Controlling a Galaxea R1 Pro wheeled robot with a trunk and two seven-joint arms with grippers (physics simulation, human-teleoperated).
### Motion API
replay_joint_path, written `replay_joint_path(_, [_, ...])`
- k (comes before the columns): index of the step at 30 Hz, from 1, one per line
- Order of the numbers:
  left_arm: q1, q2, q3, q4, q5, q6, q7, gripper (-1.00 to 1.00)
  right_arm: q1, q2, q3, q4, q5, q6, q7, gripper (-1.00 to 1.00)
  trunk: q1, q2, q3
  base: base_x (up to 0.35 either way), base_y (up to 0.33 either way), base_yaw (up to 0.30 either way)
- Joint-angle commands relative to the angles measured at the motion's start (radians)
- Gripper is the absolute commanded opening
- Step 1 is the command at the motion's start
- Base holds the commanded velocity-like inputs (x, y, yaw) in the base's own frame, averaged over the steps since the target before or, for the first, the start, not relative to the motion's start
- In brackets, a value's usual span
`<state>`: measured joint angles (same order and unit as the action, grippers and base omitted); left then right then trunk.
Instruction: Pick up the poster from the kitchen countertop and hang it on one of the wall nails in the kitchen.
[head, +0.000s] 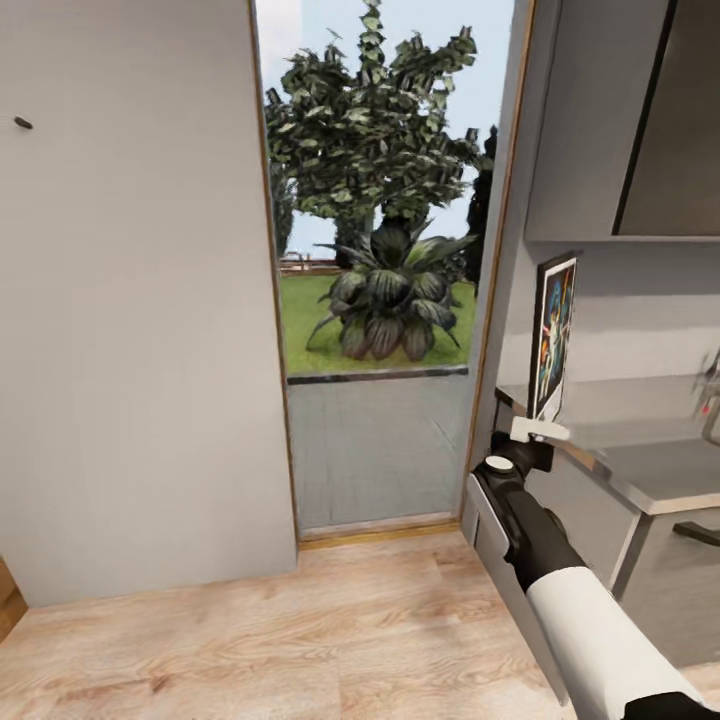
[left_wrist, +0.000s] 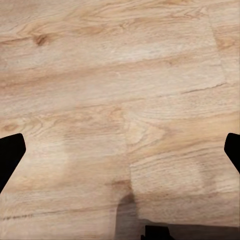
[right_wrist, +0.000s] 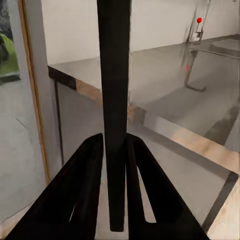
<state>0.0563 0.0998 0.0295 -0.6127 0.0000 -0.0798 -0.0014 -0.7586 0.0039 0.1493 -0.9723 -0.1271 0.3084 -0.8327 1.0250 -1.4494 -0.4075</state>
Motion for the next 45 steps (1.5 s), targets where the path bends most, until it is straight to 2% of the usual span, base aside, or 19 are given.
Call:
replay_joint_path(1, [0.0,0.0,0.001,-0.001,0.0,-0.001,0.0,1.0,0.002,0.003,0.017,-0.003,-0.003,0.006,0.013,-1.0,0.0,-0.001,-0.001,-0.021,0.0,0.013])
replay_joint_path(5, [0.0,0.0,0.001,-0.001,0.0,-0.001,0.0,1.0,0.021,0.007,0.074,-0.085,-0.003,0.006,0.111,-1.0,0.0,-0.001,-0.001,-0.009,0.0,0.005])
replay_joint_path(9, [0.0,0.0,0.001,-0.001,0.0,-0.001,0.0,1.0,0.052,0.006,0.083,-0.138,-0.003,0.006,0.19,-1.0,0.0,-0.001,-0.001,-0.002,0.0,0.001])
replay_joint_path(13, [0.0,0.0,0.001,-0.001,0.0,-0.001,0.0,1.0,0.123,-0.002,0.084,-0.226,-0.001,0.004,0.342,-1.0,0.0,-0.001,-0.001,0.0,0.0,0.0])
replay_joint_path(14, [0.0,0.0,0.001,-0.001,0.0,-0.001,0.0,1.0,0.15,-0.011,0.084,-0.259,0.0,0.004,0.403,-1.0,0.0,-0.001,-0.001,0.0,0.0,0.0])
replay_joint_path(17, [0.0,0.0,0.001,-0.001,0.0,-0.001,0.0,1.0,0.186,-0.032,0.083,-0.302,0.001,0.003,0.498,-1.0,0.0,-0.001,-0.001,0.0,0.0,0.0])
replay_joint_path(19, [0.0,0.0,0.001,-0.001,0.0,-0.001,0.0,1.0,0.228,-0.064,0.078,-0.337,0.001,0.003,0.627,-1.0,0.0,-0.001,-0.001,0.0,0.0,0.0])
replay_joint_path(22, [0.0,0.0,0.001,-0.001,0.0,-0.001,0.0,1.0,0.256,-0.081,0.06,-0.353,0.001,0.0,0.725,-1.0,0.0,-0.001,-0.001,0.0,0.0,0.0])
replay_joint_path(24, [0.0,0.0,0.001,-0.001,0.0,-0.001,0.0,1.0,0.294,-0.094,0.02,-0.376,0.001,-0.008,0.84,-1.0,0.0,-0.001,-0.001,0.0,0.0,0.0])
replay_joint_path(25, [0.0,0.0,0.001,-0.001,0.0,-0.001,0.0,1.0,0.323,-0.1,-0.015,-0.397,0.002,-0.011,0.932,-1.0,0.0,-0.001,-0.001,0.0,0.0,0.0])
replay_joint_path(28, [0.0,0.0,0.001,-0.001,0.0,-0.002,0.0,1.0,0.361,-0.115,-0.075,-0.423,0.004,-0.015,1.082,-1.0,0.0,-0.001,-0.001,0.0,0.0,0.0])
replay_joint_path(30, [0.0,0.0,0.001,-0.001,0.0,-0.002,-0.001,1.0,0.383,-0.129,-0.141,-0.438,0.006,-0.017,1.228,-1.0,0.0,-0.001,-0.001,0.0,0.0,0.0])
replay_joint_path(31, [0.0,0.0,0.001,-0.001,0.0,-0.002,-0.001,1.0,0.393,-0.135,-0.187,-0.442,0.008,-0.017,1.331,-1.0,0.0,-0.001,-0.001,0.0,0.0,0.0])
replay_joint_path(32, [0.0,0.0,0.001,-0.001,0.0,-0.003,-0.001,1.0,0.397,-0.138,-0.208,-0.444,0.009,-0.017,1.377,-1.0,0.0,-0.001,-0.001,0.0,0.0,0.0])
replay_joint_path(34, [0.0,0.001,0.001,-0.001,0.0,-0.004,-0.002,1.0,0.422,-0.153,-0.278,-0.449,0.012,-0.018,1.536,-1.0,0.0,-0.001,-0.001,0.0,0.0,0.0])
replay_joint_path(36, [0.0,0.001,0.001,-0.001,0.0,-0.004,-0.002,1.0,0.444,-0.171,-0.329,-0.451,0.013,-0.018,1.638,-1.0,0.0,-0.001,-0.001,0.0,0.0,0.0])
replay_joint_path(39, [0.0,0.001,0.001,-0.001,0.0,-0.004,-0.003,1.0,0.459,-0.185,-0.368,-0.451,0.015,-0.018,1.723,-1.0,0.0,-0.001,-0.001,0.0,0.0,0.0])
replay_joint_path(40, [0.0,0.001,0.001,-0.001,0.0,-0.004,-0.003,1.0,0.464,-0.19,-0.382,-0.451,0.032,-0.018,1.753,-1.0,0.0,-0.001,-0.001,0.0,0.0,0.0])
replay_joint_path(45, [0.0,0.001,0.001,-0.001,0.001,-0.005,-0.004,1.0,0.469,-0.199,-0.397,-0.448,0.097,-0.017,1.786,-1.0,0.0,-0.001,-0.001,0.0,0.0,0.0])
